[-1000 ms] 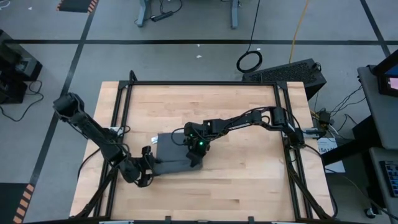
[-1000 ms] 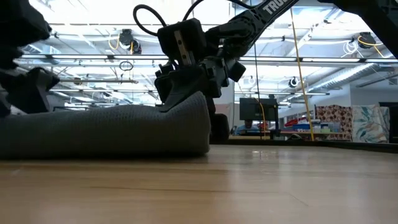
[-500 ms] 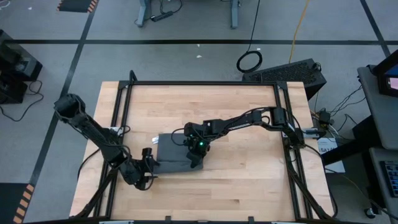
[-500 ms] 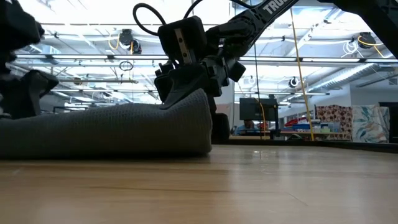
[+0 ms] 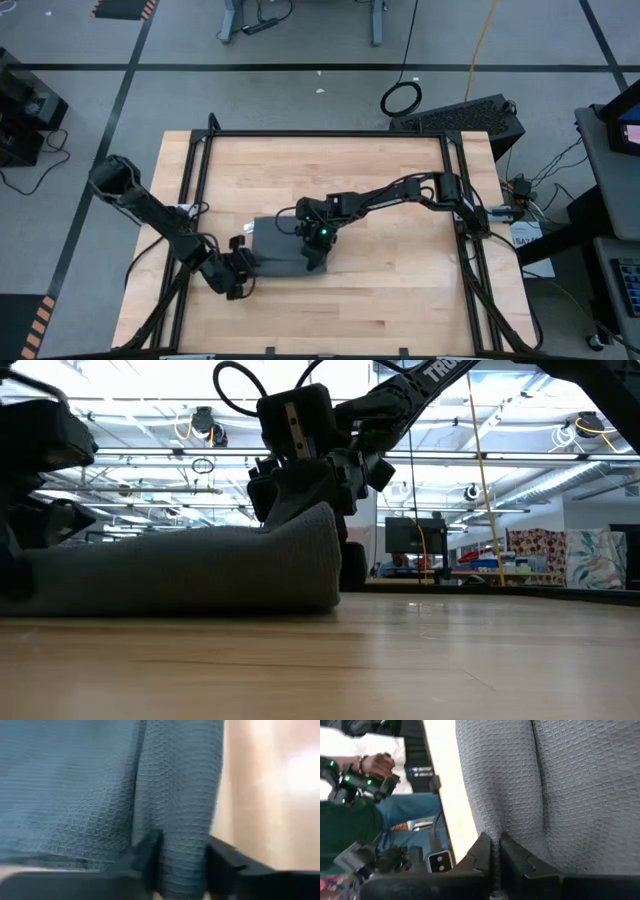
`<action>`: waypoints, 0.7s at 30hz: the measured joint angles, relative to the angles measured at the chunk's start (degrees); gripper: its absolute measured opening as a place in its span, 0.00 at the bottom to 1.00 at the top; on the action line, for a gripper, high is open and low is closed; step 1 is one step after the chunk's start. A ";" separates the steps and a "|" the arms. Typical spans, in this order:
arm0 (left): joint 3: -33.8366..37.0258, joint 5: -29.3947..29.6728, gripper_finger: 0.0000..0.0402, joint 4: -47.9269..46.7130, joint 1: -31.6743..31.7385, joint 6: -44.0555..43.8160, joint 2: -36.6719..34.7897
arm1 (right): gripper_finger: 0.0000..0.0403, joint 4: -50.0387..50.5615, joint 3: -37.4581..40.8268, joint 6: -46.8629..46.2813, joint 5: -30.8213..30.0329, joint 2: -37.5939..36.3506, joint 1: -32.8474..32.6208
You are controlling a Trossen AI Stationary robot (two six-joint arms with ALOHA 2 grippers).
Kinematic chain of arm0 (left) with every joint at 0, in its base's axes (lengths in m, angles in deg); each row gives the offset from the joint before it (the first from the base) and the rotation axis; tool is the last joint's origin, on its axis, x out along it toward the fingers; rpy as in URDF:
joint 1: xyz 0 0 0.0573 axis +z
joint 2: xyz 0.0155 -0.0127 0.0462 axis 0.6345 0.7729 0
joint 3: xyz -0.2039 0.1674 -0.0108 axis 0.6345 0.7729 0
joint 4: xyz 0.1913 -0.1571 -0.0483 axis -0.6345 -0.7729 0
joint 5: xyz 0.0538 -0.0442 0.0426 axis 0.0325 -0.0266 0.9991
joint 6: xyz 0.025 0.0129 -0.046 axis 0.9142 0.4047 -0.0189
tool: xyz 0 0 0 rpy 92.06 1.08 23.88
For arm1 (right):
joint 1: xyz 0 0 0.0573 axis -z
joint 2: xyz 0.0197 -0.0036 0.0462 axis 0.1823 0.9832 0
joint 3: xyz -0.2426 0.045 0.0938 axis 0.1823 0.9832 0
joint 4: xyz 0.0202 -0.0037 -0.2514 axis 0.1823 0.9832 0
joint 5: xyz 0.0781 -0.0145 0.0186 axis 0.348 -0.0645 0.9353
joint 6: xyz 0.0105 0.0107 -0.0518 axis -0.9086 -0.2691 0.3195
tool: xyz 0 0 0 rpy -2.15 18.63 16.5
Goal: Roll towel into tight, uniform cylinder
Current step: Roll the gray towel
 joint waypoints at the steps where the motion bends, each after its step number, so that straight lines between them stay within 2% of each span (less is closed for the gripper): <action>1: 0.00 -2.57 0.27 0.40 0.54 -0.37 -0.67 | 0.03 -0.07 -0.01 0.36 0.63 0.00 -0.20; 4: 0.00 -10.10 0.08 2.25 2.17 -2.72 -3.42 | 0.06 -0.18 -0.05 0.81 2.69 0.00 -0.77; 8: 0.00 -14.54 0.08 2.57 3.75 -7.04 -6.94 | 0.13 0.19 -0.04 3.65 3.68 -0.99 -1.84; 12: 0.80 -16.72 0.10 1.96 5.75 -9.23 -8.87 | 0.26 3.36 -0.04 8.43 2.23 -4.56 -2.19; 15: 2.46 -18.98 0.08 2.61 8.01 -11.23 -8.88 | 0.36 7.07 -0.02 13.48 -4.58 -7.84 -2.60; 17: 4.02 -21.82 0.08 4.86 9.88 -13.12 -8.82 | 0.42 8.59 -0.02 17.75 -12.13 -10.08 -3.93; 21: 6.29 -26.11 0.08 8.15 12.78 -16.55 -8.84 | 0.52 8.56 -0.07 22.04 -24.40 -11.56 -9.89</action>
